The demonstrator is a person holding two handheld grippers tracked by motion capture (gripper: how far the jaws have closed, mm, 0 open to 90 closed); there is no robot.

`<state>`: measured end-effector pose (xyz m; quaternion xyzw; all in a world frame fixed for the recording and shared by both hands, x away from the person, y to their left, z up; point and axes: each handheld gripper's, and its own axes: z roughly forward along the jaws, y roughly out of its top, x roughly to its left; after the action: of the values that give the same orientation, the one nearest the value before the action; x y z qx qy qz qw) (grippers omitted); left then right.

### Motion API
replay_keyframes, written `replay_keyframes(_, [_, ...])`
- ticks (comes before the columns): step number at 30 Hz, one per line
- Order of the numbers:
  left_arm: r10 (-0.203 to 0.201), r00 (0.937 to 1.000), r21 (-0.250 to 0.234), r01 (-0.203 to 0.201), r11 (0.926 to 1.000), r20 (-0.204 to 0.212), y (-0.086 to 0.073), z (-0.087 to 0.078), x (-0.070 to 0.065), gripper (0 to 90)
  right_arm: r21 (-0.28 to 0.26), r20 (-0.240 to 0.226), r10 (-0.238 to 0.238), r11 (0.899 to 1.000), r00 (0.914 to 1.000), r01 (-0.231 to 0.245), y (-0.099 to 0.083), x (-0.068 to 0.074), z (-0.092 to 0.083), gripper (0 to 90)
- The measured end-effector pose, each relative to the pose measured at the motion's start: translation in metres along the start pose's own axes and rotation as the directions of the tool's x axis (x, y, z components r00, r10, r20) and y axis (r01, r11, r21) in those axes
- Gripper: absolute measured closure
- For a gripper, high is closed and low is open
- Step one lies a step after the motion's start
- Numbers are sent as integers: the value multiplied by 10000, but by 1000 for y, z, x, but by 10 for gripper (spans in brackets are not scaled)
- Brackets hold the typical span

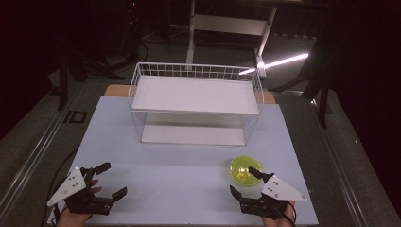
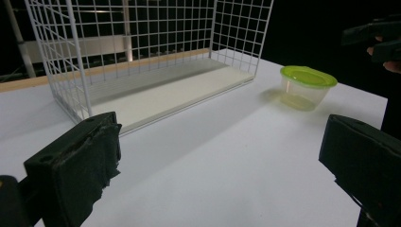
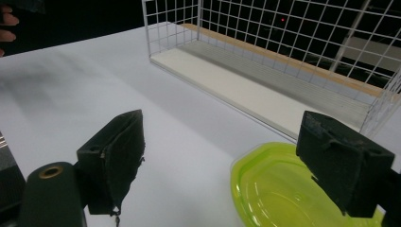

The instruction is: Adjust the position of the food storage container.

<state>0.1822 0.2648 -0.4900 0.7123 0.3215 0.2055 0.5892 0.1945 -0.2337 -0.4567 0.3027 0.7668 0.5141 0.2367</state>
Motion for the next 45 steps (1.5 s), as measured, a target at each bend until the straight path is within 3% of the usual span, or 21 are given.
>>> replay_keyframes(7, [42, 10000, 4, -42, 10000, 55, 1, 0, -1, 6, -147, -47, -48, 9999, 10000, 47, 3, 5, -3, 160])
replay_keyframes(9, [-11, 10000, 0, 11, 10000, 89, 0, 0, -2, 6, -288, 88, -380, 9989, 9992, 383, 8, 6, -5, 146])
replay_keyframes(14, [25, 10000, -168, -25, 9999, -7, 2, -1, -3, 6, -709, -89, -458, 9965, 9989, 450, 19, 6, -10, 130])
replay_keyframes(22, [121, 9999, -257, -122, 9996, -41, 5, -2, -6, 6, -451, -239, -390, 9983, 9990, 379, 36, 5, -10, 121])
replay_keyframes(24, [194, 9998, -238, -194, 9995, -5, 5, -2, -7, 6, -492, 216, -405, 9979, 9989, 415, 41, 5, -9, 116])
replay_keyframes(26, [217, 9998, -244, -216, 9995, 22, 5, -1, -8, 6, -668, 38, -46, 9978, 10000, 48, 46, 0, -10, 116])
replay_keyframes(32, [259, 9996, -211, -257, 9994, 101, 5, -1, -9, 6, -501, 673, -149, 9986, 9976, 183, 52, -15, -9, 146])
replay_keyframes(34, [254, 9996, -228, -251, 9994, 103, 5, 0, -9, 6, -371, 966, -212, 9990, 9951, 249, 51, -22, -8, 201])
replay_keyframes(38, [238, 9997, -292, -235, 9993, 102, 5, 0, -9, 6, -17, 1155, 201, 9998, 9931, -200, 44, -37, -6, 250])
replay_keyframes(40, [254, 9996, -276, -250, 9993, 124, 5, 0, -9, 6, 250, 1692, 355, 9989, 9849, -403, 37, -41, -6, 360])
replay_keyframes(45, [242, 9996, -244, -239, 9994, 140, 5, 1, -9, 6, 670, 2035, 634, 9947, 9770, -785, 21, -53, -6, 500])
